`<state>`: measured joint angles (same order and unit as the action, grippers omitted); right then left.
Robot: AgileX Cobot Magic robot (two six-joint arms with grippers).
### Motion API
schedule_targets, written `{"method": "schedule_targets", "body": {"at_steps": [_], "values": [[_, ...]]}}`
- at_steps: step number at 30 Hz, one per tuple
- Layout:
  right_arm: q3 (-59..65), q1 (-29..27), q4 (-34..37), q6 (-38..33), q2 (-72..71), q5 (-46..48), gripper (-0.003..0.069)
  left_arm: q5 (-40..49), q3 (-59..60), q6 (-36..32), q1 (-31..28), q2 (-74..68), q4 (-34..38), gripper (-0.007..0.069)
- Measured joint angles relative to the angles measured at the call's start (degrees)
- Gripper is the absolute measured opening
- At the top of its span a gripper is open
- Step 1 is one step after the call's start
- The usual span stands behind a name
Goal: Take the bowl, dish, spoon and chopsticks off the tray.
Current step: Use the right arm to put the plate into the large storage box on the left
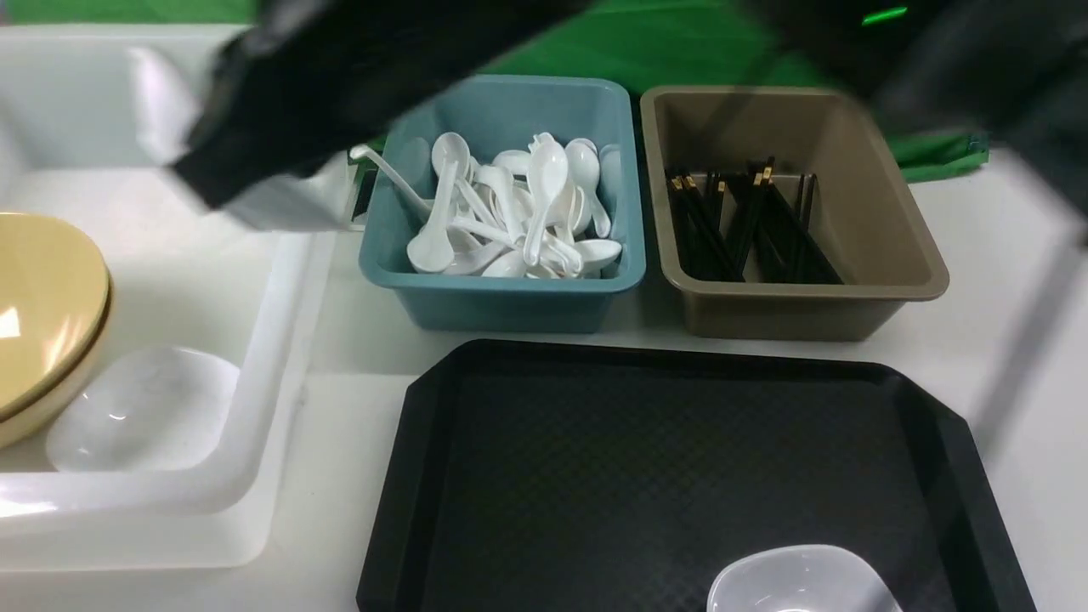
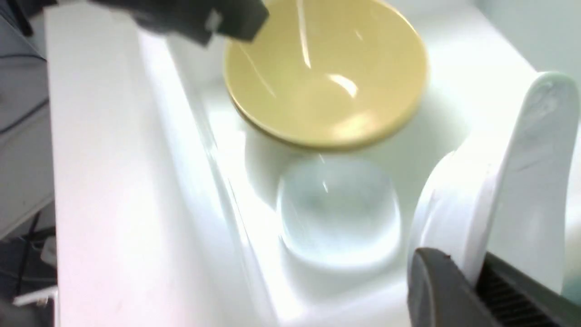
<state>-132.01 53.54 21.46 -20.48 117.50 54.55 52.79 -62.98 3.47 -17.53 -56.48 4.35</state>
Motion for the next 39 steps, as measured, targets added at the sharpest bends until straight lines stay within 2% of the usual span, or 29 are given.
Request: {"method": "schedule_targets", "body": {"at_steps": [3,7,18,23,24,27,29,31,32,34,38,39], "values": [[-10.33,2.27,0.16,-0.05,9.13,0.23,0.0029,1.16,0.0,-0.36,-2.3,0.68,0.71,-0.0013],[-17.51,3.69,0.2,-0.05,18.42,0.41,0.0029,2.44,0.35,-0.69,-2.61,0.79,1.37,-0.0013],[-18.14,3.91,-1.43,-0.05,26.0,-1.02,0.0029,2.58,0.66,-5.08,-2.61,0.79,6.3,-0.0013],[-17.84,3.91,-1.54,0.26,26.96,-1.81,0.0063,2.58,0.66,-5.37,-2.61,0.79,6.52,-0.0013],[-17.61,3.96,-1.54,0.96,27.1,-2.5,0.012,2.58,0.66,-5.41,-2.61,0.79,6.57,-0.0013],[-17.62,4.01,-1.54,1.4,27.1,-2.51,0.0232,2.64,0.66,-5.63,-2.61,0.79,6.56,-0.0013],[-17.6,4.01,-1.56,1.47,26.58,0.05,0.0326,3.2,0.66,-6.01,-2.61,0.79,6.69,-0.0013],[-17.42,3.81,-1.71,1.74,25.68,2.63,0.0358,3.51,0.66,-6.22,-2.61,0.79,6.98,-0.0013],[-17.36,3.4,-2.61,2.84,23.8,6.83,0.0365,3.79,0.66,-6.76,-2.61,0.79,8.0,-0.0013],[-17.26,2.46,-6.02,4.64,20.65,11.51,0.032,4.13,0.66,-8.05,-2.27,0.79,9.91,-0.0013],[-15.27,-2.21,-15.86,10.13,10.68,14.16,0.0082,4.9,0.66,-11.06,3.34,0.79,13.56,-0.0013],[-15.27,-2.52,-16.12,10.29,10.12,14.21,0.0074,4.97,0.66,-11.12,3.79,0.79,13.68,-0.0013]]}}
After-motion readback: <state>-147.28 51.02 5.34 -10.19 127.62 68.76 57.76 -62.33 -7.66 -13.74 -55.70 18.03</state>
